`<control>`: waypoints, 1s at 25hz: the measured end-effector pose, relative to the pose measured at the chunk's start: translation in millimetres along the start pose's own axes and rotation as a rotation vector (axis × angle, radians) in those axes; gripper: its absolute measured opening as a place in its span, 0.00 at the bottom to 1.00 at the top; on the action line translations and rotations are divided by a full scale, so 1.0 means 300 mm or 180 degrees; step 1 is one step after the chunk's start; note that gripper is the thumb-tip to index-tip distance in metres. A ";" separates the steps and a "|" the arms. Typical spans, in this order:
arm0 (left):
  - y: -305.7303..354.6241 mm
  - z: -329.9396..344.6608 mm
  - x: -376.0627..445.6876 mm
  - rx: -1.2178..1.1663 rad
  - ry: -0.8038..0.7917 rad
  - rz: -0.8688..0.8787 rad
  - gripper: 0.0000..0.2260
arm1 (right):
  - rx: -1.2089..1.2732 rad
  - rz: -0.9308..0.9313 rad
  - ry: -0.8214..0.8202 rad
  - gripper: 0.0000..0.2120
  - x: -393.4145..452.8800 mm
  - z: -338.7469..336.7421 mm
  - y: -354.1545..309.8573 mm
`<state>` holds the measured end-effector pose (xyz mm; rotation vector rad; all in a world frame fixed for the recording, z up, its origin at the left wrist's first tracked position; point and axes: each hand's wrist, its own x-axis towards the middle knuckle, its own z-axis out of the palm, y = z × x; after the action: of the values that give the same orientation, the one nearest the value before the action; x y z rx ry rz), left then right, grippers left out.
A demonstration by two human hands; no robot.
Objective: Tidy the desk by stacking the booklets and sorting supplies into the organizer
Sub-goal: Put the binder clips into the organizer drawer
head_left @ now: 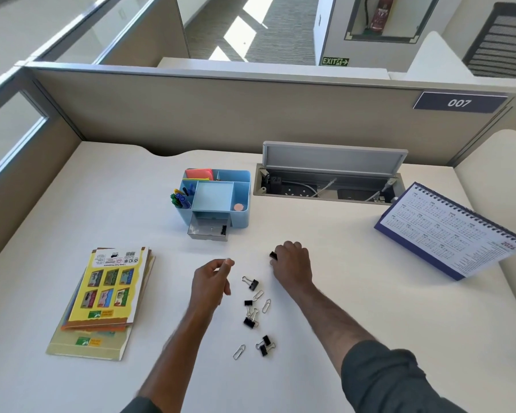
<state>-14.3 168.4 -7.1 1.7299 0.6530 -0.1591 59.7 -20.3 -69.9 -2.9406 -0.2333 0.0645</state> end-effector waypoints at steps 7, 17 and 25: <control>-0.026 0.013 -0.016 -0.0080 0.0007 -0.0078 0.09 | -0.0104 -0.0132 0.0005 0.16 -0.032 0.012 -0.005; -0.027 0.066 -0.021 -0.0071 -0.0298 -0.0063 0.09 | 0.0441 -0.0561 0.0766 0.02 -0.074 -0.022 -0.030; 0.017 0.098 -0.027 -0.0067 -0.0327 0.0072 0.09 | 0.1071 -0.0834 0.1024 0.07 -0.145 -0.098 -0.101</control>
<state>-11.4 137.7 -7.1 1.6965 0.5579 -0.2231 13.9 -3.3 -34.0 -2.5151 -0.4993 -0.3660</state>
